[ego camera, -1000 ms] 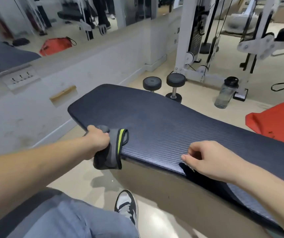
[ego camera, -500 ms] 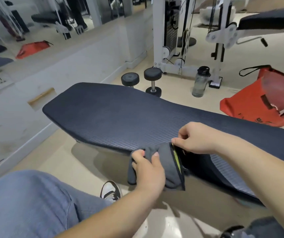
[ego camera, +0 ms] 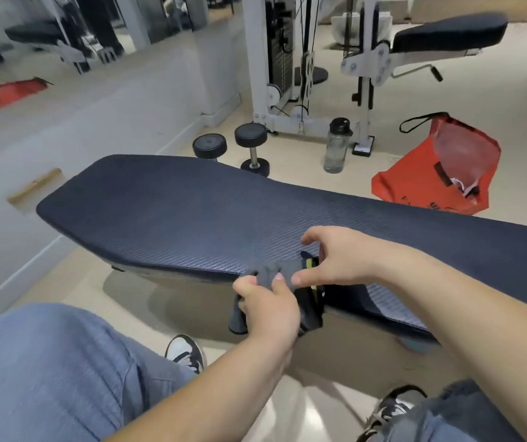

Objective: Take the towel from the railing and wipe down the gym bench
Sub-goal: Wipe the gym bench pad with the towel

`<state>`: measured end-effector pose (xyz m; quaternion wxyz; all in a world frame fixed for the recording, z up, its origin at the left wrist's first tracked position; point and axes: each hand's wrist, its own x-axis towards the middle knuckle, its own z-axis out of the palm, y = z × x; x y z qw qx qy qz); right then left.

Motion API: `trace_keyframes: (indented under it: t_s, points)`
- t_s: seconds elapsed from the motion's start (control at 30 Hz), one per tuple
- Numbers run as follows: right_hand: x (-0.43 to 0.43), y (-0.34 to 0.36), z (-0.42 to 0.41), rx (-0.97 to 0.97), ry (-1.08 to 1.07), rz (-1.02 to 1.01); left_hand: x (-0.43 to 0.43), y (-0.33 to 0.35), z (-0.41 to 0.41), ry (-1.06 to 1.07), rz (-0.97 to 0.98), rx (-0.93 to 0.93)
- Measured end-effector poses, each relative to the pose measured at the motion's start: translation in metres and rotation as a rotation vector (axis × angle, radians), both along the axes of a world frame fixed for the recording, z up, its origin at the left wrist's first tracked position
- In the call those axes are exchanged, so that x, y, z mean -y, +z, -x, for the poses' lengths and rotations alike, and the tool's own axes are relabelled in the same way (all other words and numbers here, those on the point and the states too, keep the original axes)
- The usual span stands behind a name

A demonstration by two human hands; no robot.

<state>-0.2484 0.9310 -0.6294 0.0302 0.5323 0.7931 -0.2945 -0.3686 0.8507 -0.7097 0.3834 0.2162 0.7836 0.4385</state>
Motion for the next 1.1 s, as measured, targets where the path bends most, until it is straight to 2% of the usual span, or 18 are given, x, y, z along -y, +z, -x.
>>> trace_keyframes:
  t_s: [0.17,0.33,0.47,0.57,0.6,0.67,0.73,0.83,0.97,1.03,1.1]
  points:
    - [0.010,-0.011,-0.030,0.058,-0.013,0.086,0.017,-0.001,-0.012,-0.243,0.004,0.162]
    - [0.029,-0.026,-0.024,0.056,-0.087,-0.138,0.001,0.028,0.032,-0.636,0.179,0.161]
    - [0.038,-0.021,-0.014,0.127,-0.086,-0.192,-0.027,0.057,0.057,-1.028,0.301,-0.080]
    - [0.038,-0.012,-0.031,0.201,-0.193,-0.181,-0.046,0.064,0.064,-1.233,0.310,-0.298]
    - [0.038,-0.009,-0.040,0.224,-0.243,-0.171,-0.049,0.064,0.061,-1.298,0.303,-0.430]
    - [0.042,-0.006,-0.059,0.263,-0.340,-0.145,-0.051,0.060,0.048,-1.411,0.223,-0.821]
    - [0.051,-0.005,-0.078,0.308,-0.425,-0.149,-0.049,0.056,0.030,-1.459,0.076,-1.034]
    - [0.065,-0.003,-0.108,0.425,-0.580,-0.211,-0.050,0.052,0.003,-1.553,-0.132,-1.144]
    - [0.080,-0.009,-0.123,0.503,-0.753,-0.324,-0.045,0.046,-0.033,-1.672,-0.269,-1.077]
    - [0.088,-0.024,-0.112,0.414,-0.830,-0.326,-0.043,0.046,-0.050,-1.695,-0.275,-1.017]
    - [0.101,-0.044,-0.097,0.184,-0.983,-0.329,-0.047,0.050,-0.061,-1.692,-0.267,-0.959]
